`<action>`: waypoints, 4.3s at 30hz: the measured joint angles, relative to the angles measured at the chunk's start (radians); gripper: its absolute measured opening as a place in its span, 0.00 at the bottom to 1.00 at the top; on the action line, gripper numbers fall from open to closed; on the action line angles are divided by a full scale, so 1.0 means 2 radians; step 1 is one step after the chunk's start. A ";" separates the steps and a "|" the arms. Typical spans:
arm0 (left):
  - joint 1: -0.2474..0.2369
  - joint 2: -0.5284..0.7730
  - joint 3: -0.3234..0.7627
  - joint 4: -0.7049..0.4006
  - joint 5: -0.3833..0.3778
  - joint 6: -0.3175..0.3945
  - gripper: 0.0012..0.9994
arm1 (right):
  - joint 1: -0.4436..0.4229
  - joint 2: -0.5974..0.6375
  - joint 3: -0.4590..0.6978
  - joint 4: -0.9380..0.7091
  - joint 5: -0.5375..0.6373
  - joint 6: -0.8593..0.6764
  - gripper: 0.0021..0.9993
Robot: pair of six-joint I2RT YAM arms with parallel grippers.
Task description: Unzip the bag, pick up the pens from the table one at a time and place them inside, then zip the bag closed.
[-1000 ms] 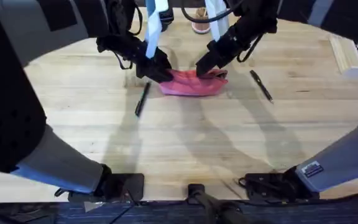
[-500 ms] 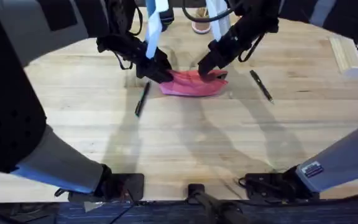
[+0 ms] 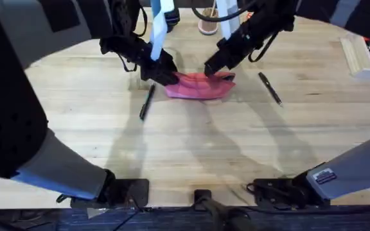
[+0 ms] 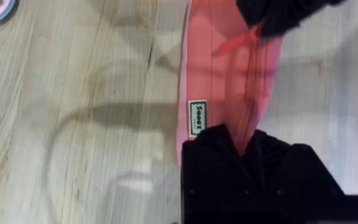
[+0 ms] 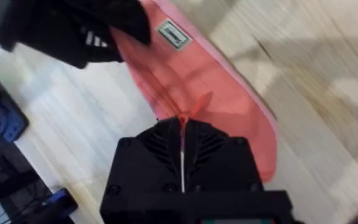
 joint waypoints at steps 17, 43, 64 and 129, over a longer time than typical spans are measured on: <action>0.000 0.000 0.000 -0.002 0.000 0.000 0.04 | 0.073 0.027 0.000 0.066 -0.079 -0.003 0.03; 0.003 0.000 0.000 0.000 -0.005 0.000 0.04 | 0.070 0.038 0.000 0.097 -0.095 0.031 0.05; 0.002 0.000 0.000 -0.002 -0.001 0.002 0.04 | 0.000 -0.057 0.001 0.004 -0.023 0.021 1.00; 0.139 -0.263 0.132 -0.345 0.054 0.037 0.99 | 0.059 -0.117 0.003 -0.001 0.123 -0.141 1.00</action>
